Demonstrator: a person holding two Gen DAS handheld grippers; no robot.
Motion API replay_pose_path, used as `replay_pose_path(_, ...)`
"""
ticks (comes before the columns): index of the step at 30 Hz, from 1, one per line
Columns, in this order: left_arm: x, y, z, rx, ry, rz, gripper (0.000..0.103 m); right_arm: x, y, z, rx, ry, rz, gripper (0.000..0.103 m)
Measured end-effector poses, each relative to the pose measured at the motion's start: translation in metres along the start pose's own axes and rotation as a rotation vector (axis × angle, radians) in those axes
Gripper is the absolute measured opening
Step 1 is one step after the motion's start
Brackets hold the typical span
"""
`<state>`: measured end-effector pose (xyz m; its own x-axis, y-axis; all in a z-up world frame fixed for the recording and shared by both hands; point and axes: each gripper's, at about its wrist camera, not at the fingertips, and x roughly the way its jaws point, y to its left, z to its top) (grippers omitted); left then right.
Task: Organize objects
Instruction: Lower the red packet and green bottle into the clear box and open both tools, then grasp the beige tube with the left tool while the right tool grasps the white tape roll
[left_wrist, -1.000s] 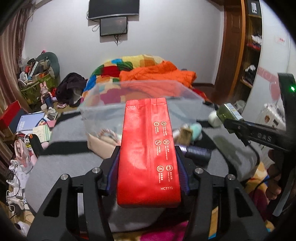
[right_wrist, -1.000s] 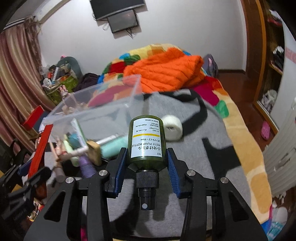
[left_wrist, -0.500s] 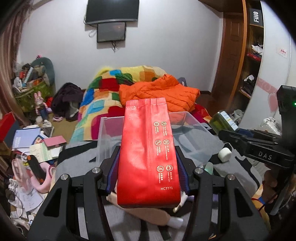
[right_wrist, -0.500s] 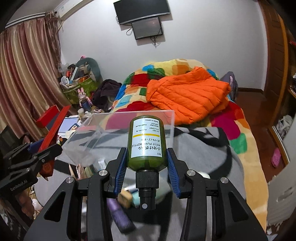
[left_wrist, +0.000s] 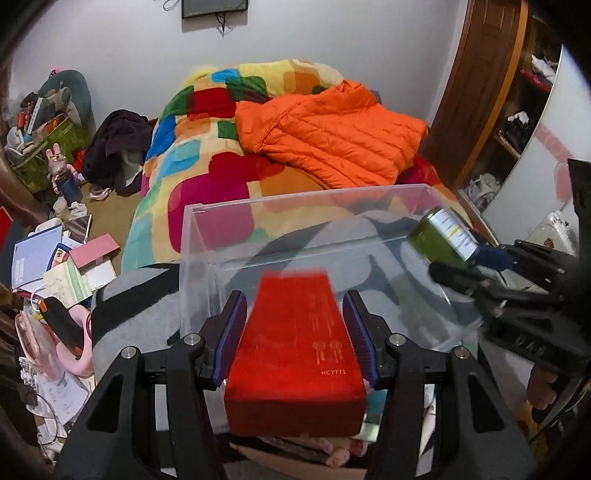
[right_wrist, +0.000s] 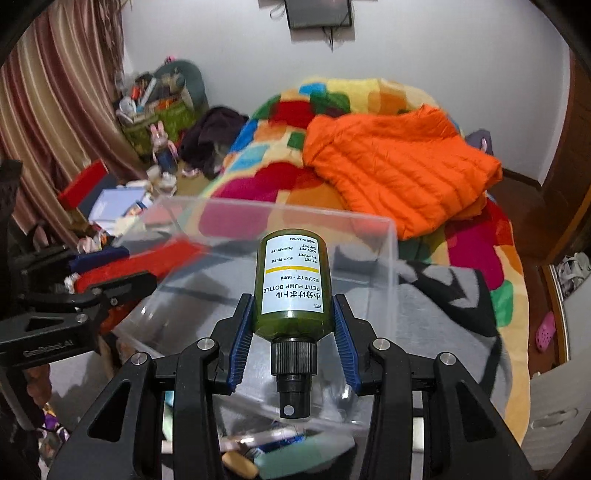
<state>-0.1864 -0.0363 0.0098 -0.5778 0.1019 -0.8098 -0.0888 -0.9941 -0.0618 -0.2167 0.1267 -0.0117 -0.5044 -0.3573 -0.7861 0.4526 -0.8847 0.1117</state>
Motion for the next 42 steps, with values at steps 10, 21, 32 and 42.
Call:
replay_pose_path(10, 0.008, 0.003, -0.003, -0.018, 0.035, -0.051, 0.067, 0.021, 0.015, -0.001, -0.062, 0.073, -0.003, 0.038)
replay_pose_path(21, -0.057, -0.001, -0.032, -0.040, -0.164, 0.084, 0.097, -0.045, 0.007, -0.014, -0.077, -0.090, -0.024, 0.063)
replay_pose_path(32, -0.063, -0.024, -0.098, 0.003, -0.155, 0.192, 0.098, -0.082, -0.039, -0.060, 0.016, -0.145, -0.141, 0.074)
replay_pose_path(42, -0.044, -0.046, -0.146, -0.046, -0.047, 0.104, 0.098, -0.043, -0.092, -0.097, 0.135, -0.030, -0.213, 0.074)
